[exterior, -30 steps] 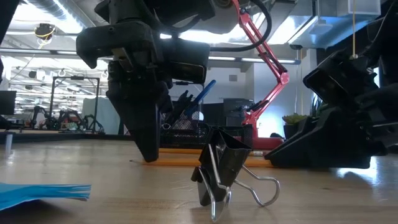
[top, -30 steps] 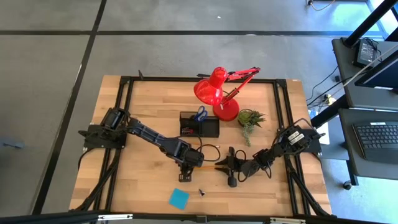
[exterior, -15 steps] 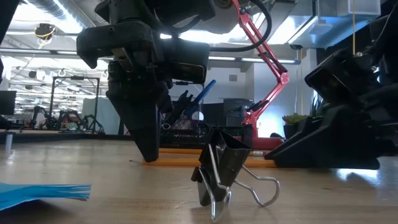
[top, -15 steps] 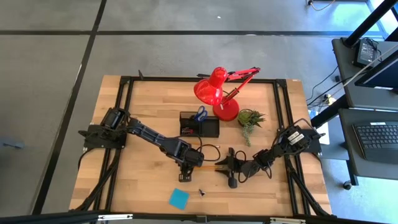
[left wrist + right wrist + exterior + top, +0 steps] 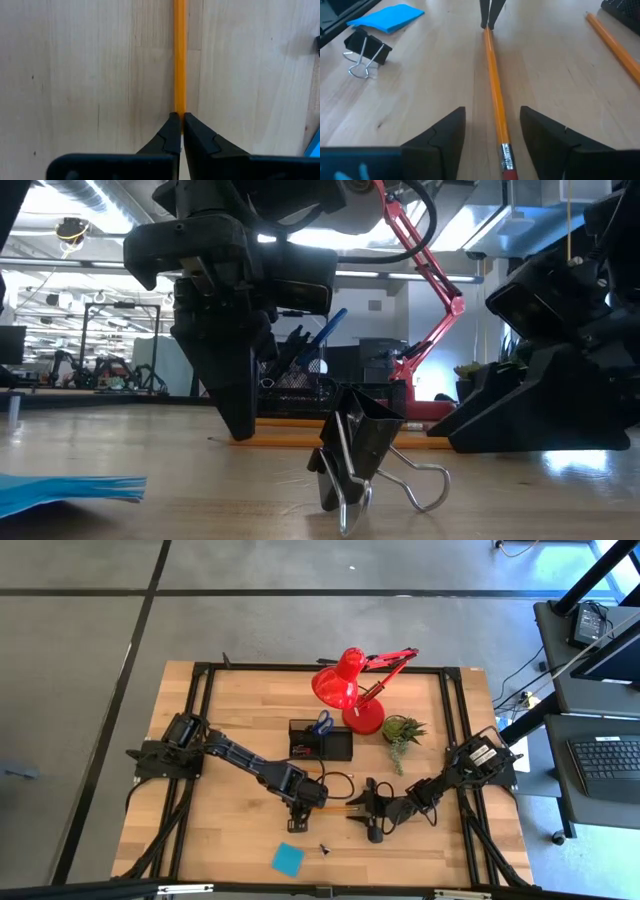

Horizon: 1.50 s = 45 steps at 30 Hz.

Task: Pick and place office supplies into organizer
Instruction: Put the bottom orange pencil into the black desk organizer

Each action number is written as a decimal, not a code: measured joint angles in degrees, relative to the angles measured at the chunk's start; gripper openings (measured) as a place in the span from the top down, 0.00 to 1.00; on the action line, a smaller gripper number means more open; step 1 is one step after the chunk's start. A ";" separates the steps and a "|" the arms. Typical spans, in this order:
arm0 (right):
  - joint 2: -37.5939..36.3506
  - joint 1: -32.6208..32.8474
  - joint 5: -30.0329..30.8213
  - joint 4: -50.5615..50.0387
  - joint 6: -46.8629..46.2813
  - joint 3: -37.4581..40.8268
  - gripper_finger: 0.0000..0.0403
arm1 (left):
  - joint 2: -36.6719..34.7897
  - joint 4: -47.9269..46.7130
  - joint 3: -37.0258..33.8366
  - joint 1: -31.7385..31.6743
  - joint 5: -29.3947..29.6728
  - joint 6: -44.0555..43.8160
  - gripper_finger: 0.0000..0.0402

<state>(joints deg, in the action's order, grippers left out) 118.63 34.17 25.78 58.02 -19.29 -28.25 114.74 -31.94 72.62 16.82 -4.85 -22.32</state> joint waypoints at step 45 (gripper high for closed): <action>-0.04 0.04 3.27 -1.38 1.55 -0.04 0.92 | -0.01 -1.74 1.43 -0.05 0.26 0.39 0.92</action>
<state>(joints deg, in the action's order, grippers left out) 118.58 34.22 29.05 56.64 -17.74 -28.29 114.73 -33.68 74.05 16.77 -4.58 -21.93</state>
